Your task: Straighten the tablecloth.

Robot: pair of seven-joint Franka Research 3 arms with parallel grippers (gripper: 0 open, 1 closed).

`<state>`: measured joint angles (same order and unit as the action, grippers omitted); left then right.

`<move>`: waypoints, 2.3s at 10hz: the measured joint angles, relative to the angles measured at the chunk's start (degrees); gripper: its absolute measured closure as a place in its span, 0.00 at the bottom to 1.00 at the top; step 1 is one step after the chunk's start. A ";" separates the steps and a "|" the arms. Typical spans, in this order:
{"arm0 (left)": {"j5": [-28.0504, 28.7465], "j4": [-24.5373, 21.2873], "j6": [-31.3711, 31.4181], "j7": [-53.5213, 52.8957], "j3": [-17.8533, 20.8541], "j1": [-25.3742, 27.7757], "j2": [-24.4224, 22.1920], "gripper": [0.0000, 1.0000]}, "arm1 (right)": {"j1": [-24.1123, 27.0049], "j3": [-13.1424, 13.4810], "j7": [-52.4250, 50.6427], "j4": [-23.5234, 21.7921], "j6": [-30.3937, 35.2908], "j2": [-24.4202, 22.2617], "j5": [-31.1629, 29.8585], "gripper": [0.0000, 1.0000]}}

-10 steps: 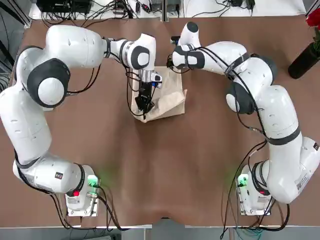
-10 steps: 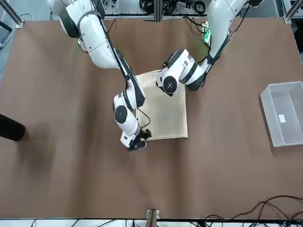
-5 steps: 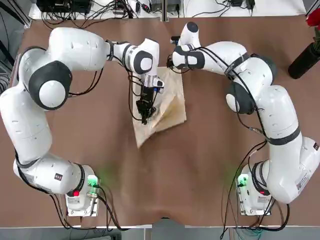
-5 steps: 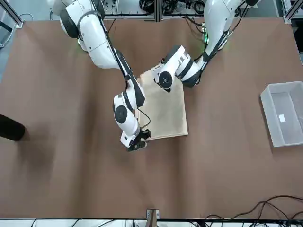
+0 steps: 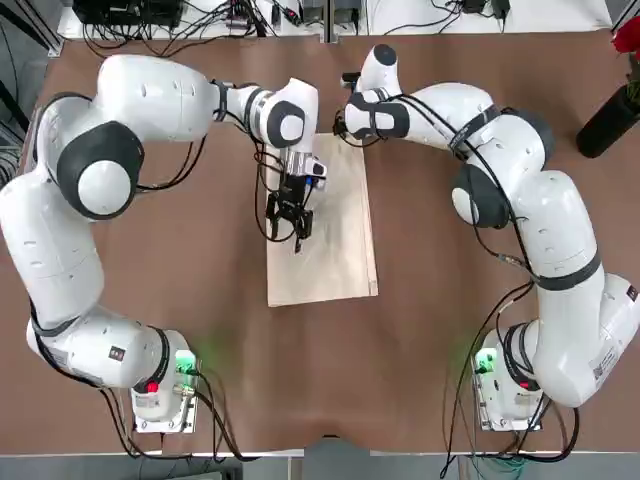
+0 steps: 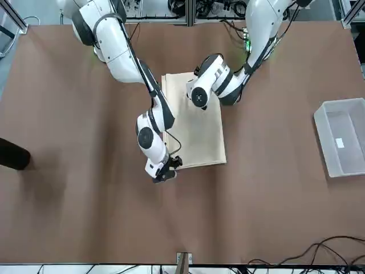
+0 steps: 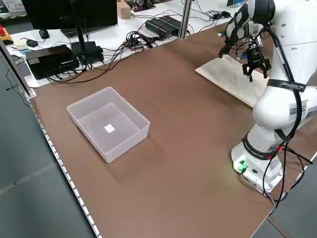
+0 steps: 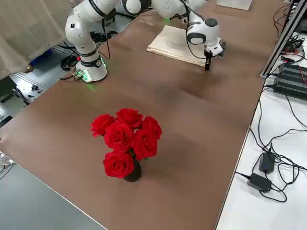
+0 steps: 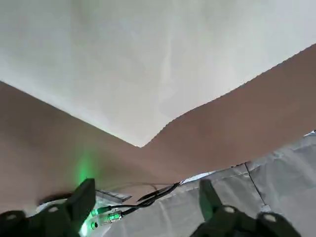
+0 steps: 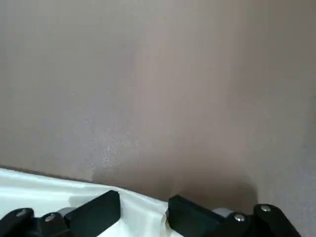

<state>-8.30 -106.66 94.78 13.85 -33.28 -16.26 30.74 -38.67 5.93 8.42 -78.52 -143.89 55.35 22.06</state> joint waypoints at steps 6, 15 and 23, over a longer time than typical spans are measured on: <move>1.74 14.50 -1.23 0.69 0.67 15.21 -6.07 0.00 | 0.40 0.45 0.04 0.25 -0.17 0.00 0.01 0.19; 5.99 23.14 0.39 0.53 6.70 24.19 -17.47 0.00 | 6.17 0.72 0.12 3.82 15.83 -5.91 0.09 0.00; 5.27 14.07 -5.49 -15.73 33.25 14.97 -36.48 0.00 | 6.23 0.63 -0.64 -20.27 14.48 -26.13 0.09 0.00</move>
<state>-3.03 -92.59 89.29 -1.88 -0.03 -1.29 -5.73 -32.44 6.55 7.77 -98.79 -129.41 29.22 22.14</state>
